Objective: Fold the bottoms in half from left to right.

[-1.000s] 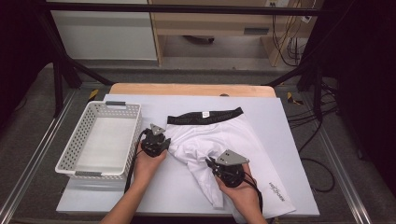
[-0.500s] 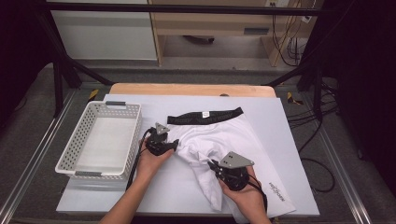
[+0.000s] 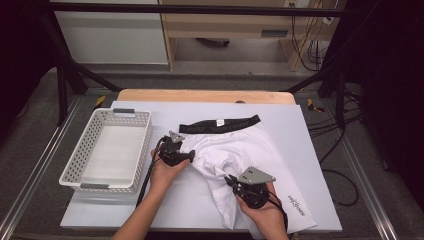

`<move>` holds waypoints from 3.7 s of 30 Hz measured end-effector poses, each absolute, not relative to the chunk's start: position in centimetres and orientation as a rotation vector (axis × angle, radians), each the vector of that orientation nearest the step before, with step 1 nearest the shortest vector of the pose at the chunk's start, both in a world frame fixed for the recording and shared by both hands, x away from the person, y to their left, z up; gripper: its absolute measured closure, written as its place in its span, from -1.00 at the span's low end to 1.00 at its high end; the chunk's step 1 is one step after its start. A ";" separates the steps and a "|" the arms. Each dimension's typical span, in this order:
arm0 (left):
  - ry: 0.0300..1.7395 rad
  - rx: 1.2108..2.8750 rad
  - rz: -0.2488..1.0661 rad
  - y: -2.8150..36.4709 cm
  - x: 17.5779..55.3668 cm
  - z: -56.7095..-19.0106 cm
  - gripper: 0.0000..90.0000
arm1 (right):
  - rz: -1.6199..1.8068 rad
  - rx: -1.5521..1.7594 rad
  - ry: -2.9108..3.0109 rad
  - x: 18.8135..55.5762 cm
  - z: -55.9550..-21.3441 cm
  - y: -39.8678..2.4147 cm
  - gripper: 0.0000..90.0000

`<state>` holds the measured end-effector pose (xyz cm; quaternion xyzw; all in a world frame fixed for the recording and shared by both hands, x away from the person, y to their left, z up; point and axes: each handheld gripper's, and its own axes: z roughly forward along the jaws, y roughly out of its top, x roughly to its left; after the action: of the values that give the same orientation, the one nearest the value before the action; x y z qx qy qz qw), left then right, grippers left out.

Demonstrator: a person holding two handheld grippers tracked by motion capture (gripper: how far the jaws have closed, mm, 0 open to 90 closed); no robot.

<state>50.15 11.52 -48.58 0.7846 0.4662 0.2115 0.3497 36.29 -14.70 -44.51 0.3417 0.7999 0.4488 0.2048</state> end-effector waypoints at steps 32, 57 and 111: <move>1.198 2.024 0.574 10.7 49.5 -48.2 0.70 | 1.259 0.959 2.222 36.7 -44.5 -14.3 0.91; 1.253 1.997 0.626 13.3 50.5 -47.1 0.98 | 1.271 0.909 2.247 37.0 -44.2 -12.0 0.91; 1.209 1.990 0.605 12.5 50.2 -46.9 0.98 | 1.284 0.886 2.262 35.7 -43.8 -12.5 0.91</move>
<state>50.18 12.52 -46.95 0.7718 0.4690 0.2346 0.3595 35.66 -12.46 -43.80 0.3161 0.8074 0.4581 0.1957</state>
